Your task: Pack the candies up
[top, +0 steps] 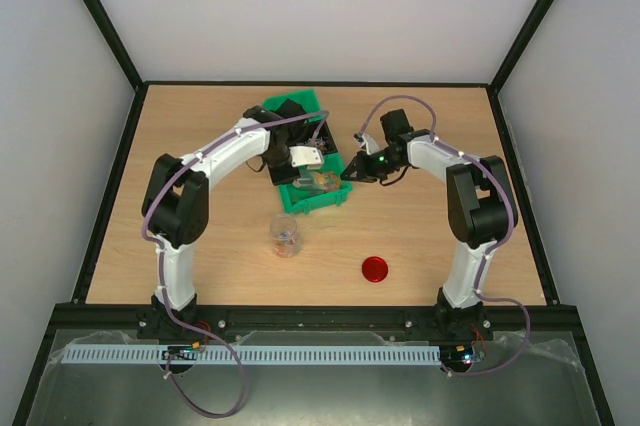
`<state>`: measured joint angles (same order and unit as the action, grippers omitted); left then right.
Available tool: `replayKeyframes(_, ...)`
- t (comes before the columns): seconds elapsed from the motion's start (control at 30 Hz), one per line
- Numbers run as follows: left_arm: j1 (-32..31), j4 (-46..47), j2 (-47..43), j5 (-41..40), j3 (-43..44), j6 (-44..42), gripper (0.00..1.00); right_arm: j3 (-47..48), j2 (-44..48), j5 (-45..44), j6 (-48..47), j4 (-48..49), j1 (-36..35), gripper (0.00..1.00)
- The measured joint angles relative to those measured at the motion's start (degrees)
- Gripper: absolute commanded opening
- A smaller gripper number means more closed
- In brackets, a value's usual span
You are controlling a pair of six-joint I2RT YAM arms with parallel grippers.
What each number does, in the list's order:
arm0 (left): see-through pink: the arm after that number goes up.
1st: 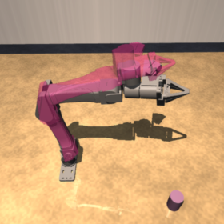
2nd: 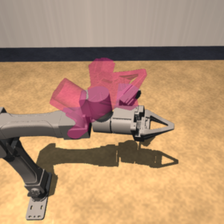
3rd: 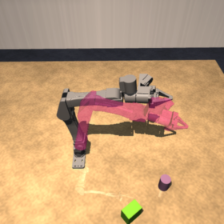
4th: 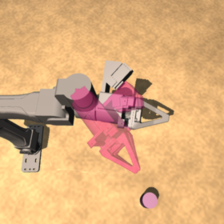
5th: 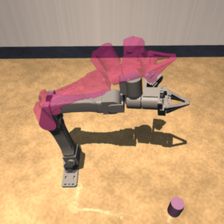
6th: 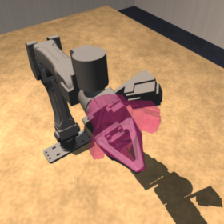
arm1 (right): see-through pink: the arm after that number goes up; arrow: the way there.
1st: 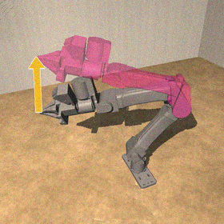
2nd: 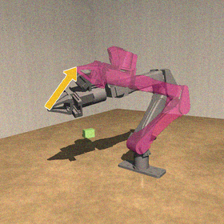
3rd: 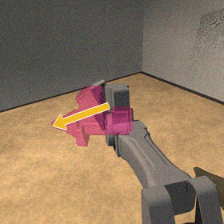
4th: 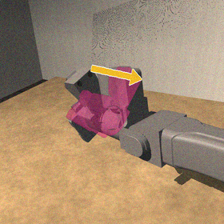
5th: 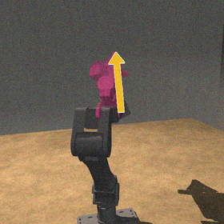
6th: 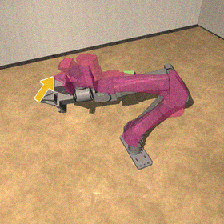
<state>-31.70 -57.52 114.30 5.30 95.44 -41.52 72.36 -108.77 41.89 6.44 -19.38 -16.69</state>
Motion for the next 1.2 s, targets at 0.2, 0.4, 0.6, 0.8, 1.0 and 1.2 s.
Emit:
replayKeyframes(0.2,-0.2,3.5,1.1,2.6,-0.2,0.3,0.02,0.1,-0.1,0.0,-0.2,-0.2,0.0,0.01)
replayKeyframes(0.4,-0.1,8.7,1.4,6.6,-2.9,0.6,0.02,1.1,-0.6,-0.2,-1.4,-1.4,0.0,0.01)
replayKeyframes(0.6,2.8,16.0,-0.9,13.1,-9.8,1.6,0.02,2.3,-1.2,-0.4,-2.5,-3.1,0.2,0.01)
replayKeyframes(0.8,6.6,21.0,-1.8,19.4,-14.5,2.6,0.02,2.8,-1.4,-0.8,-3.4,-3.5,0.2,0.01)
replayKeyframes(1.0,7.9,21.2,-3.7,20.5,-15.8,1.8,0.02,3.1,-1.6,-0.9,-3.7,-3.5,0.2,0.01)
replayKeyframes(1.2,8.7,20.7,-6.5,19.5,-17.2,-0.6,0.02,3.8,-2.0,-1.0,-3.7,-3.8,0.2,0.01)
